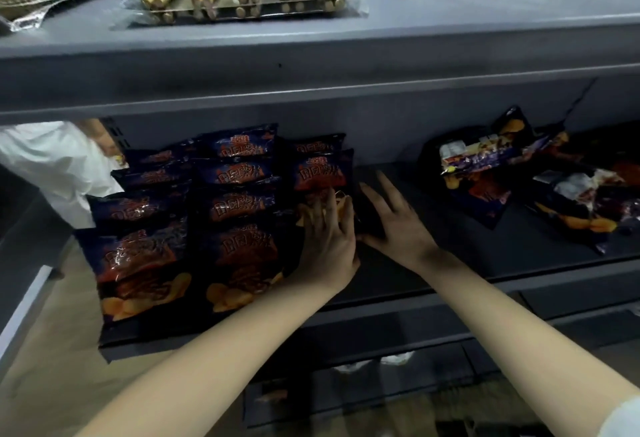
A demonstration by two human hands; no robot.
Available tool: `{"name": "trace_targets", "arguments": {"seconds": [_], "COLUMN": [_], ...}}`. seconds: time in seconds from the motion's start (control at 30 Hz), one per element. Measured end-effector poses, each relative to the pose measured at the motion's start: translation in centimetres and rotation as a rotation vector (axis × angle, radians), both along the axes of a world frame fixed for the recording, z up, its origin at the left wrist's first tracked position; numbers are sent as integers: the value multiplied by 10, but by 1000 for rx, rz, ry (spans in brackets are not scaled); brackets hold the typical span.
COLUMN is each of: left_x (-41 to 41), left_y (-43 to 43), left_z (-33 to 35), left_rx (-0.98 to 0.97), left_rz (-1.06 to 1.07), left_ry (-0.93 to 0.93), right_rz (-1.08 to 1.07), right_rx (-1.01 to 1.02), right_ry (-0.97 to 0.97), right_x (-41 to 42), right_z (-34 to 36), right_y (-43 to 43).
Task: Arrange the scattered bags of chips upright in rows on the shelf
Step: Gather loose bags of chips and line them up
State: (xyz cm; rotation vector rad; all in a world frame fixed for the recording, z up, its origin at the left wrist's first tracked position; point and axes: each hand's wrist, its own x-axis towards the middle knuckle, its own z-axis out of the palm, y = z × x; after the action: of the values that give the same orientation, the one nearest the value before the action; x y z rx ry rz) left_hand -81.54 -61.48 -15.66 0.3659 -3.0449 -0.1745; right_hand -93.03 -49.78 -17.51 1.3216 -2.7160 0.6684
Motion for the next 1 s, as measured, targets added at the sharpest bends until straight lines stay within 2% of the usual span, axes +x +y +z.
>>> {"name": "trace_targets", "arguments": {"seconds": [0.2,0.37,0.57,0.7,0.87,1.0], "left_x": [13,28,25,9,-33,-68], "left_y": [17,42,78,86,97,128], "left_z": [-9,-20,-24,-24,-17,-13], "left_rx": [-27,-33,16,-2,-23,-11], "left_rz": [-107,-281,-370,-333,-186,-161], "left_ry": [-68,-72,-77,-61,-55,-27], "right_rz": [-202,-374,-473,-486,-382,-301], "right_rx": [10,-4,32,2,-21,-87], "right_ry": [1,3,40,45,27,121], "right_x": [33,74,86,56,9,-24], "right_z": [-8,-15,-21,-19,-9,7], "right_y": [40,80,128,142,147,170]}}
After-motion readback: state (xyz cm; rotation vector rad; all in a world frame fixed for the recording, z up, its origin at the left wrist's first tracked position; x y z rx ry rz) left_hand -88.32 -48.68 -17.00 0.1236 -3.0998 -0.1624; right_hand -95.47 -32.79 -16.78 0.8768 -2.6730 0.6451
